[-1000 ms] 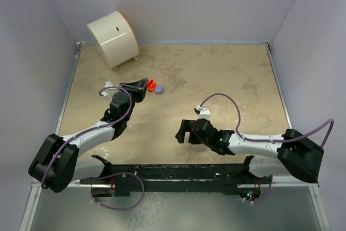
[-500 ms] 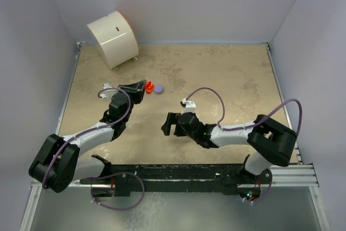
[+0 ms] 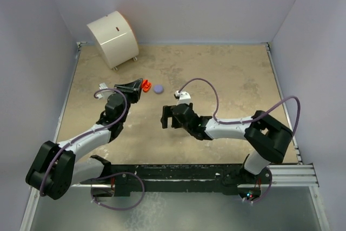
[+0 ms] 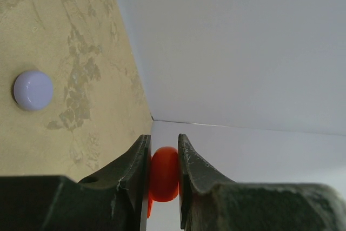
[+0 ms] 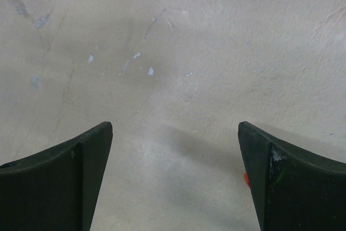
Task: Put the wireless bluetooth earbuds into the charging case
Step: Adjust the earbud at the center of the board.
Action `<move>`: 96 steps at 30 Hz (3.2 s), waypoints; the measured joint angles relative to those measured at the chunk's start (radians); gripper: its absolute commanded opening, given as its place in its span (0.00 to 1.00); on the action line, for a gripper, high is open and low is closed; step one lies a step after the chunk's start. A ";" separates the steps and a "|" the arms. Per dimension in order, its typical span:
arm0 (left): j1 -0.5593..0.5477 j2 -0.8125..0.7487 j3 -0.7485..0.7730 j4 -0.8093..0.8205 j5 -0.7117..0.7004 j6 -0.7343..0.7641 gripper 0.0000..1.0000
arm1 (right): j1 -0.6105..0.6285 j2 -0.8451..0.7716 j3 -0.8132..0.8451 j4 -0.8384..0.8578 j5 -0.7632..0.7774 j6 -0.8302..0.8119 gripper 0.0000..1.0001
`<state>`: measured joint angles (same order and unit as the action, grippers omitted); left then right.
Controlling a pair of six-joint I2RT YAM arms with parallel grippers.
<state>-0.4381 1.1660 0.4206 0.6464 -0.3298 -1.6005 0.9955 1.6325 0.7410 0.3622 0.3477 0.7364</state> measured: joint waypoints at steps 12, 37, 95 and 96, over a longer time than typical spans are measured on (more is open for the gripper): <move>0.002 -0.015 -0.002 -0.033 0.001 0.015 0.00 | 0.000 -0.110 0.213 -0.374 0.078 -0.148 0.85; 0.004 -0.011 -0.002 -0.034 0.012 0.014 0.00 | 0.000 -0.042 0.212 -0.612 0.053 -0.206 0.58; 0.004 0.026 -0.009 -0.005 0.021 0.013 0.00 | -0.064 0.047 0.173 -0.512 -0.034 -0.235 0.28; 0.004 0.026 -0.009 -0.005 0.021 0.013 0.00 | -0.065 0.047 0.173 -0.510 -0.034 -0.235 0.27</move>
<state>-0.4339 1.1923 0.4118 0.6415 -0.3092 -1.5871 0.9306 1.6798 0.9138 -0.1482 0.3134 0.5014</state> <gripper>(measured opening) 0.209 0.287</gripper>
